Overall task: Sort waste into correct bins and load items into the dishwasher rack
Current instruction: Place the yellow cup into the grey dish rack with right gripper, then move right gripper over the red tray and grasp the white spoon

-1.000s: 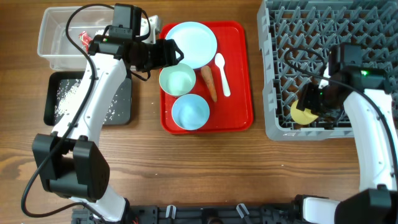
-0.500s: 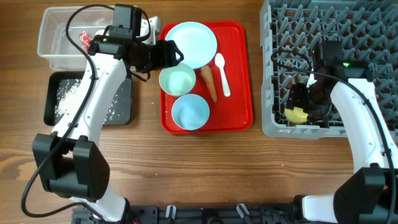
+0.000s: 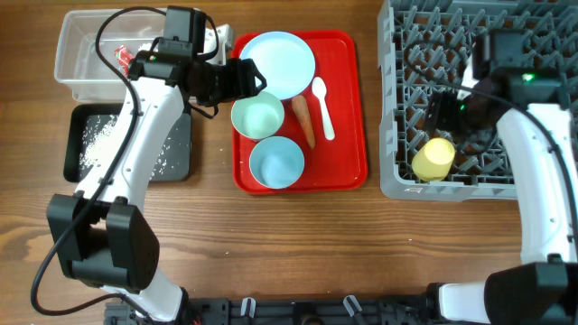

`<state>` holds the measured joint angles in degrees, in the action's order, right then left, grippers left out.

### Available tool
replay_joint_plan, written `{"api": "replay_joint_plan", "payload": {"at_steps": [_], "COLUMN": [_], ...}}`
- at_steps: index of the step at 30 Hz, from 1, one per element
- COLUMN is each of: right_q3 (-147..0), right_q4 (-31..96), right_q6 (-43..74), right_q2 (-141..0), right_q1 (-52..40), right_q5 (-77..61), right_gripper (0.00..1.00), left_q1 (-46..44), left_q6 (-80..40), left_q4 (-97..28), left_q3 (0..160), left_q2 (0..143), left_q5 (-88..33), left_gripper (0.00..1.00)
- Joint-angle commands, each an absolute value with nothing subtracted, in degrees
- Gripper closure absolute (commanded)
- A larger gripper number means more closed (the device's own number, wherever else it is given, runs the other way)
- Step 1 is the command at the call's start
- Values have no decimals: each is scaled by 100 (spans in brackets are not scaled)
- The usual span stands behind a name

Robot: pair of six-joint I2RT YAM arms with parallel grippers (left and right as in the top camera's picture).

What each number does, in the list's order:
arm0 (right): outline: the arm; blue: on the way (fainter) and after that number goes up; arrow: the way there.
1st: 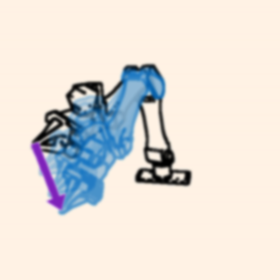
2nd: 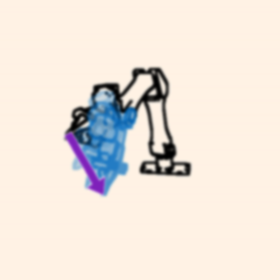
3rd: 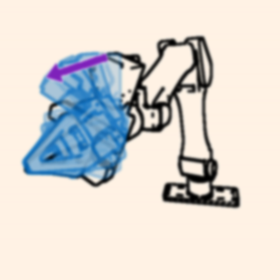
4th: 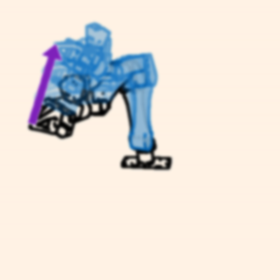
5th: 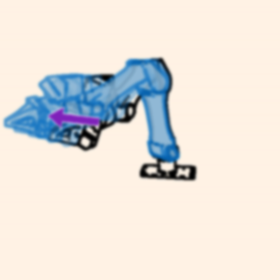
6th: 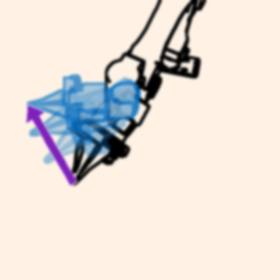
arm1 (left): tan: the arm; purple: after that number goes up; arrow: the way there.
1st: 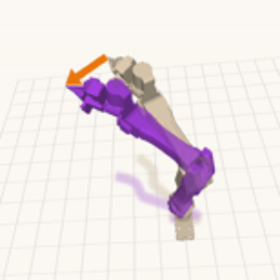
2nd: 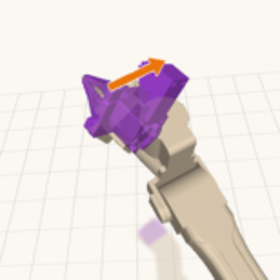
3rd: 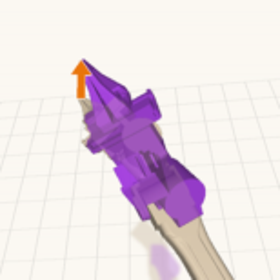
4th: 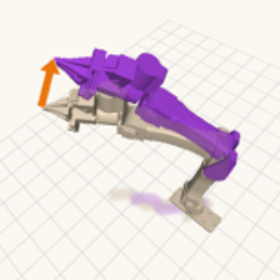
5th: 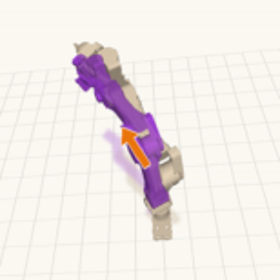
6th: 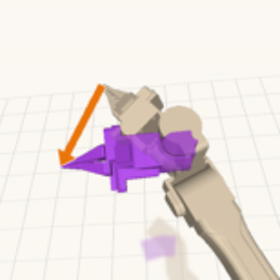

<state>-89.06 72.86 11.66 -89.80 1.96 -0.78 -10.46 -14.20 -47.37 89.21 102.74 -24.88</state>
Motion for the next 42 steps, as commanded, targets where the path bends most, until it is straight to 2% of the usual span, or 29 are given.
{"api": "replay_joint_plan", "payload": {"at_steps": [1, 5, 9, 17, 23, 27, 34, 42], "right_q3": [-9472, -9480, -9476, -9476, -9476, -9476, -9476, -9389], "right_q4": [7264, 6740, 5848, 4032, 3688, 3562, 3472, 3345], "right_q6": [755, 770, 985, 1363, 1350, 1361, 1468, 1479], "right_q2": [-8923, -8980, -9223, -10886, -11714, -12114, -12593, -12785], "right_q1": [163, -130, -851, -2073, -2213, -2213, -2196, -2137], "right_q5": [-786, -1503, -1551, -1404, -1210, -491, 156, 126], "right_gripper": [22, 23, 23, 28, 28, 29, 38, 47], "left_q1": [-1066, -1066, -1066, -893, -609, -666, -701, -701], "left_q6": [-1369, -1369, -1369, -1393, -1411, -1411, -1411, -1411], "left_q4": [-4744, -4744, -4744, -4904, -5107, -5109, -5111, -5109], "left_q3": [8958, 8958, 8958, 8958, 8958, 8958, 8958, 8958], "left_q2": [10210, 10210, 10210, 10210, 10210, 10210, 10210, 10210], "left_q5": [-2451, -2451, -2451, -2349, -2349, -2349, -2349, -2346], "left_gripper": [23, 23, 23, 21, 22, 22, 22, 21]}}
